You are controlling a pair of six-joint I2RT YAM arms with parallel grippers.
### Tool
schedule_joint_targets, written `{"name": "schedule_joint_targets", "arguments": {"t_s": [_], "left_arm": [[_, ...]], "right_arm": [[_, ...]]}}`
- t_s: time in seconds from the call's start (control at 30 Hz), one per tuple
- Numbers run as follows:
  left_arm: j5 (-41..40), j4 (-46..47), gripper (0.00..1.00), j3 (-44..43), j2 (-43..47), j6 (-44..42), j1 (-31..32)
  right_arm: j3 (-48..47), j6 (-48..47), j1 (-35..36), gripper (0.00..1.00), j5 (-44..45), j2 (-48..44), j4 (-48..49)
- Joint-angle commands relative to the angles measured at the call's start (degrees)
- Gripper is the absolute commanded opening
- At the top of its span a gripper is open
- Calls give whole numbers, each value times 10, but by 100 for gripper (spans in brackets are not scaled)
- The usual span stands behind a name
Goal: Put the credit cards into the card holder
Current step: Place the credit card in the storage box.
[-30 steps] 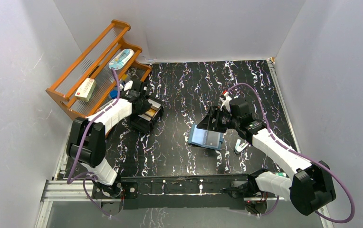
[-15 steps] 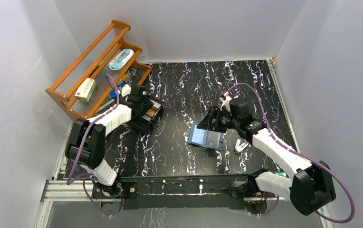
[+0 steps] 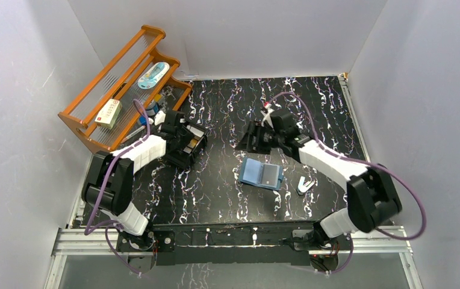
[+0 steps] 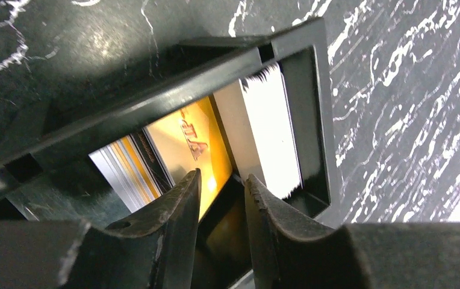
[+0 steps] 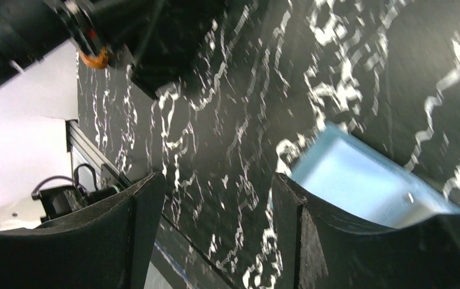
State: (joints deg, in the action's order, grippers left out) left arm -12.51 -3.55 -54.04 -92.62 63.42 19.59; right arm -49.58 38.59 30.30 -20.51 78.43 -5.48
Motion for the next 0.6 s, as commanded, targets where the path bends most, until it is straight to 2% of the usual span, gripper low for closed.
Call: {"name": "schedule_joint_targets", "arguments": {"t_s": [0.0, 0.2, 0.37, 0.57], "left_arm": [[65, -5, 30, 9, 54, -14, -3], [131, -8, 30, 55, 113, -9, -3], [159, -25, 29, 96, 166, -10, 1], [179, -51, 30, 111, 185, -28, 1]], "right_arm": [[-108, -11, 27, 71, 24, 74, 53], [-213, -25, 46, 63, 16, 191, 54], [-278, -32, 60, 62, 17, 274, 47], [-388, -57, 62, 61, 9, 377, 15]]}}
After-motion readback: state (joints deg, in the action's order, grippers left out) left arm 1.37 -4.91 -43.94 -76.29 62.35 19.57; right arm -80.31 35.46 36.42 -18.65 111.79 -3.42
